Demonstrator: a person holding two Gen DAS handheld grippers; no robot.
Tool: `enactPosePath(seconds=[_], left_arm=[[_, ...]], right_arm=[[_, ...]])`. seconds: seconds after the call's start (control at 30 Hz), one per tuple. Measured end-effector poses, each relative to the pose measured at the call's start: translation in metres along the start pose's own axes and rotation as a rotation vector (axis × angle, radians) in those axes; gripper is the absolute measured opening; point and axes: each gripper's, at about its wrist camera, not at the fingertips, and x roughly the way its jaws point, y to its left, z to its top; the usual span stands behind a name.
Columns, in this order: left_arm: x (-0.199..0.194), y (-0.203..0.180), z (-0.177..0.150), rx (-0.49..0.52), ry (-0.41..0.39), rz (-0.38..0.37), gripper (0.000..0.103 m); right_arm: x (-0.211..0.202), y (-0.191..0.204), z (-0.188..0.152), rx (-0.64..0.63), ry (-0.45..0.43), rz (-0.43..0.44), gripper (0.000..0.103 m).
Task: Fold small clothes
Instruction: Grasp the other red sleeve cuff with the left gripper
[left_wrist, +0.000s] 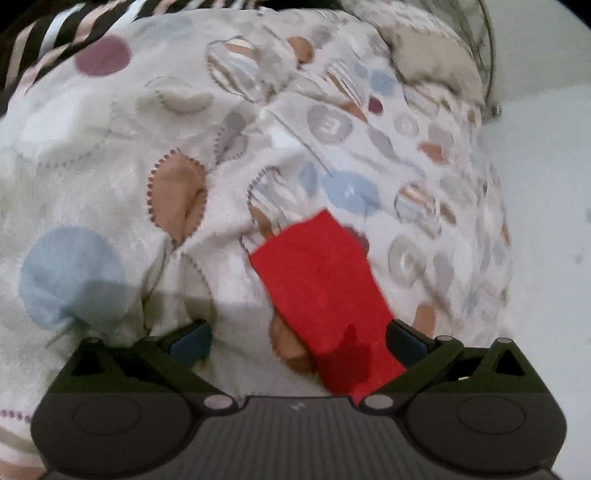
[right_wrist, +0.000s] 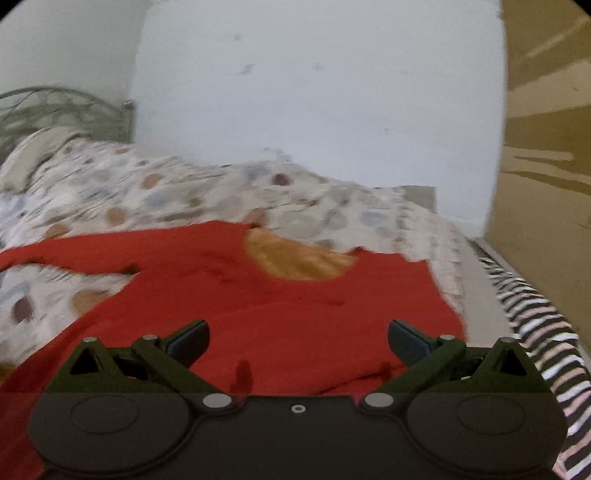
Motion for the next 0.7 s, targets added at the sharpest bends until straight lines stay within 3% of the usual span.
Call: enactPosePath(seconds=[0.07, 0.13, 0.2, 0.23, 0.3, 0.37, 0.5, 0.57, 0.63, 0.7], left_arm=[[-0.001, 0.004, 0.0, -0.021, -0.027, -0.038, 0.098], [-0.004, 0.005, -0.003, -0.029, -0.069, -0.067, 0.082], [-0.006, 0.005, -0.005, -0.021, -0.096, -0.055, 0.059], [-0.007, 0.005, -0.006, -0.017, -0.114, -0.061, 0.052], [-0.009, 0.003, -0.01, 0.003, -0.15, -0.076, 0.023], [-0.007, -0.004, -0.01, 0.061, -0.155, -0.101, 0.017], [0.009, -0.02, -0.006, 0.115, -0.095, -0.116, 0.018], [0.01, -0.022, -0.007, 0.12, -0.104, -0.089, 0.017], [0.005, -0.026, -0.01, 0.137, -0.138, -0.092, 0.0], [-0.008, -0.036, -0.015, 0.198, -0.198, -0.124, 0.0]], right_arm=[[-0.002, 0.012, -0.005, -0.034, 0.006, 0.004, 0.102], [-0.004, 0.021, -0.011, -0.066, 0.018, 0.006, 0.102], [-0.006, 0.026, -0.016, -0.081, 0.03, 0.005, 0.102], [-0.007, 0.027, -0.017, -0.081, 0.034, 0.006, 0.102], [-0.007, 0.027, -0.02, -0.074, 0.039, 0.008, 0.102], [-0.007, 0.027, -0.019, -0.07, 0.04, 0.005, 0.102], [-0.007, 0.028, -0.022, -0.065, 0.046, 0.002, 0.102], [-0.007, 0.028, -0.023, -0.066, 0.046, 0.003, 0.102], [-0.007, 0.028, -0.024, -0.064, 0.046, 0.002, 0.102], [-0.006, 0.028, -0.026, -0.065, 0.046, -0.002, 0.102]])
